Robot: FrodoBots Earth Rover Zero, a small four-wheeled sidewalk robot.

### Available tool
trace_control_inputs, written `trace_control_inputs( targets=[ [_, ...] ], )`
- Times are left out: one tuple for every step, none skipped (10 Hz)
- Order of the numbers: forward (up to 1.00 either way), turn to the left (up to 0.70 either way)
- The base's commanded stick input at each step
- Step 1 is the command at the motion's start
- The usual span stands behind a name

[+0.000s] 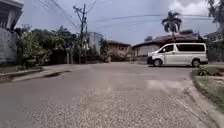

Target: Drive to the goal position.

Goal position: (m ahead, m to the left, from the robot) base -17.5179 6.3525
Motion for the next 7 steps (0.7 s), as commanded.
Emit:
trace_control_inputs(
  targets=[
    [1.00,0.40],
    [1.00,0.40],
    [1.00,0.40],
    [1.00,0.40],
    [1.00,0.40],
    [1.00,0.40],
    [1.00,0.40]
  ],
)
